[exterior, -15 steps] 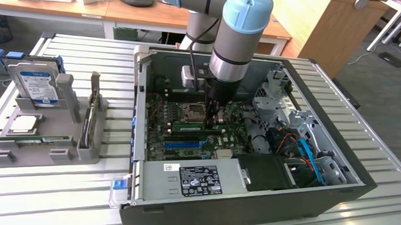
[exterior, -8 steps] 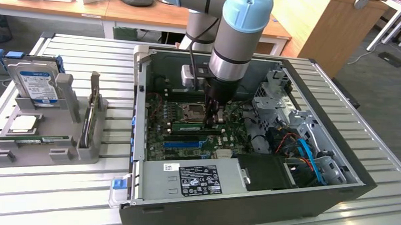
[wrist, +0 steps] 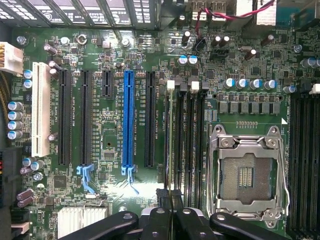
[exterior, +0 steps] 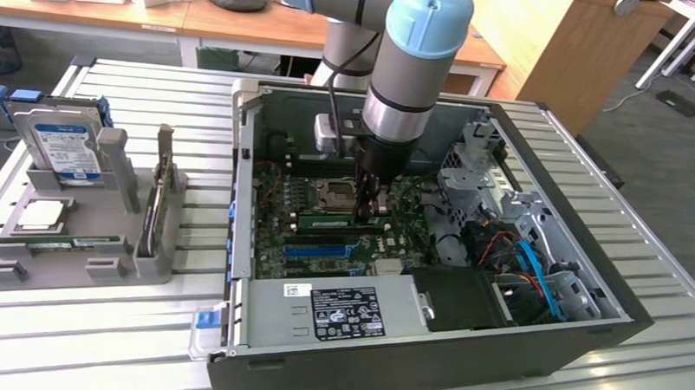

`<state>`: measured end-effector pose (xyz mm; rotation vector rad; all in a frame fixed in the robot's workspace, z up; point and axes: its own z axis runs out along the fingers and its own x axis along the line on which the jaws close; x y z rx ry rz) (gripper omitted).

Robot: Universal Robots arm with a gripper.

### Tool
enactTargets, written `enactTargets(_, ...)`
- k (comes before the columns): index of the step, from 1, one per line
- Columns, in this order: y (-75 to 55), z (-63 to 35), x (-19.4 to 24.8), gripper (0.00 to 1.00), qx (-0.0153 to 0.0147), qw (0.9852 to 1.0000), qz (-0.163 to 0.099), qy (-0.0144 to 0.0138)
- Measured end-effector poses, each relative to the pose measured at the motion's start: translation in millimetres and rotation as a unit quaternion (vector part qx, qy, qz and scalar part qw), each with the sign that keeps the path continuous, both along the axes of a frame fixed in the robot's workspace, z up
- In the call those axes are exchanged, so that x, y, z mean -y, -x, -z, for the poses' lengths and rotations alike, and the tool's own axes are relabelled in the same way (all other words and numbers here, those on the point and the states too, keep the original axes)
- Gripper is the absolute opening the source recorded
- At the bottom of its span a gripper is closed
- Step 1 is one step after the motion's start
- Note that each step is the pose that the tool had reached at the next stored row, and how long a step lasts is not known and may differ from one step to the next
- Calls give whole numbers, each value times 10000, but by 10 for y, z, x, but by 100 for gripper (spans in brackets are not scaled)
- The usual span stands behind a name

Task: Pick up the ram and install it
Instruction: 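Insert the ram into the slot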

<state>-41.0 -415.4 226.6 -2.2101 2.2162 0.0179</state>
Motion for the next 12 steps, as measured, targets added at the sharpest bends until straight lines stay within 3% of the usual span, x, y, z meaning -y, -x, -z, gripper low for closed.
enactTargets(12,0,8,0,12,0,10000,-27,-5)
